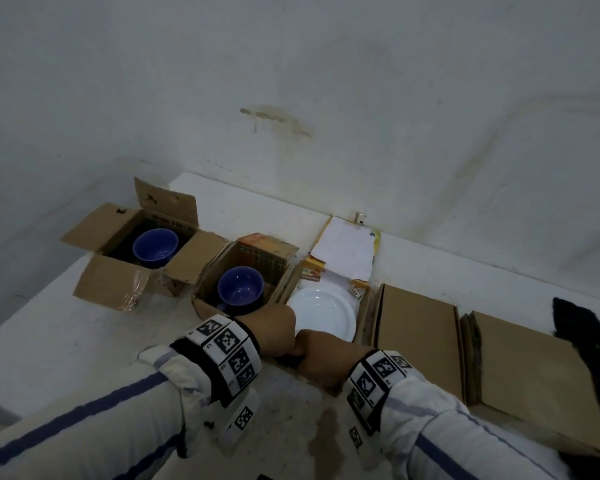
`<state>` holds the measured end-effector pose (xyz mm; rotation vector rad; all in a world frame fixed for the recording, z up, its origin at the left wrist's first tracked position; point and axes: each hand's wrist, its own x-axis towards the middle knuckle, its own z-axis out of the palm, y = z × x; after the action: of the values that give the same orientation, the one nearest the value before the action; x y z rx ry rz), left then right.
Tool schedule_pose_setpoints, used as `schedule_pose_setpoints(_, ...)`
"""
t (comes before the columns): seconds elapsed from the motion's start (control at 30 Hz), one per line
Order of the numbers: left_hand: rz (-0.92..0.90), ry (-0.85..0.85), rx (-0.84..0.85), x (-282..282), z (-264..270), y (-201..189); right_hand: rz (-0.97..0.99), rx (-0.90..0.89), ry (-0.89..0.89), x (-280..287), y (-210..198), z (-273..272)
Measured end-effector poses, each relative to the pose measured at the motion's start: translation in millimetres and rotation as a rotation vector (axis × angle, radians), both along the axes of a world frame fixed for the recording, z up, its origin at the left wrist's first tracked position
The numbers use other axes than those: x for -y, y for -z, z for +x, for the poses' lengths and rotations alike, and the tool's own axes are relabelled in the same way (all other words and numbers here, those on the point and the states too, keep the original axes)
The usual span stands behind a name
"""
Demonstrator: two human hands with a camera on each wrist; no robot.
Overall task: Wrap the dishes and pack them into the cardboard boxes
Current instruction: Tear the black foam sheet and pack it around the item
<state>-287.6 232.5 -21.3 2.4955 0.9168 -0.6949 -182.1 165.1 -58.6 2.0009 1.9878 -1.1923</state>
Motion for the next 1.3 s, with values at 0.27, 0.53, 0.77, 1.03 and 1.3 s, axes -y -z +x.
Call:
schedule_pose_setpoints(0.27, -0.059, 0.002, -0.058, 11, -2, 25, -0.01, 0.168, -0.084, 9, -10, 23)
schedule_pose_setpoints(0.53, -0.011, 0.0, 0.001, 17, -2, 47, 0.116, 0.327, -0.079, 28, 11, 4)
schedule_pose_setpoints(0.77, 0.101, 0.031, 0.001, 40, 30, 18, 0.185, 0.092, 0.036, 39, -19, 44)
schedule_pose_setpoints(1.03, -0.034, -0.013, 0.316, 102, 148, -18, 0.423, 0.137, 0.617, 132, -56, 160)
schedule_pose_setpoints(1.3, -0.305, -0.007, 0.494, 209, 283, -13, 0.46, 0.323, 1.114, 268, -49, 275)
